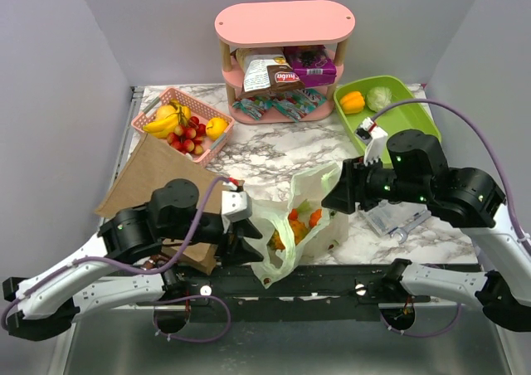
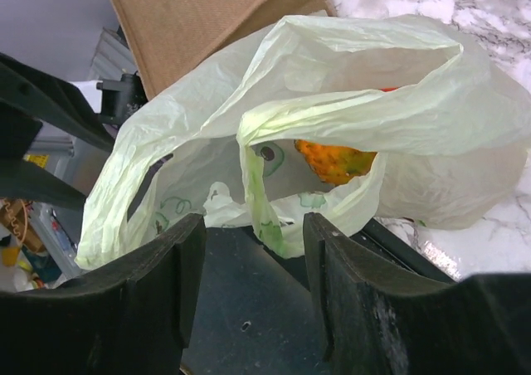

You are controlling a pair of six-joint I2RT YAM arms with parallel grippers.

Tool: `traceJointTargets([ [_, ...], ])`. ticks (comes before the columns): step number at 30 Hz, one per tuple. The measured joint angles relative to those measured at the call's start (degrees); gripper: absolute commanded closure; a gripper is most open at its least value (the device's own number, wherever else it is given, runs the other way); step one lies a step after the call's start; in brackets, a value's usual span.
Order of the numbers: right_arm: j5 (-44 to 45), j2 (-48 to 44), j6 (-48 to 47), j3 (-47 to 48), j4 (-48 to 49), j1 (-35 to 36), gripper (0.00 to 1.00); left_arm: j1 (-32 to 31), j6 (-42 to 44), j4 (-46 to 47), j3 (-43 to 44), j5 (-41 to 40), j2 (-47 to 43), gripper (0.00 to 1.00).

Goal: Place the food into the grocery bag and tie it
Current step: Tie the grocery bag at the center of the board.

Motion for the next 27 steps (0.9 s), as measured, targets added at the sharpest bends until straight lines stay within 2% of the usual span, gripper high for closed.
traceJointTargets([
  [5, 0.09, 0.92, 0.31, -1.95, 2.12, 0.0, 0.62, -1.62, -1.18, 6.19, -3.34, 2.05, 3.96, 0.46],
  [9, 0.07, 1.42, 0.26, -3.48, 3.1, 0.0, 0.68, -1.86, -1.97, 11.1, -5.57, 1.9, 6.47, 0.45],
  [12, 0.04, 1.44, 0.22, -4.13, 3.45, 0.0, 0.73, -2.08, -2.36, 15.02, -6.82, 1.38, 7.85, 0.4],
  [18, -0.24, 0.66, 0.0, -5.97, 4.0, 0.0, 0.76, -2.64, -3.02, 23.06, -10.03, 0.74, 9.25, 0.34],
  [27, -0.28, -0.57, 0.04, -7.26, 4.2, 0.0, 0.81, -5.97, -3.34, 33.75, -13.14, -1.42, 10.45, 0.38],
])
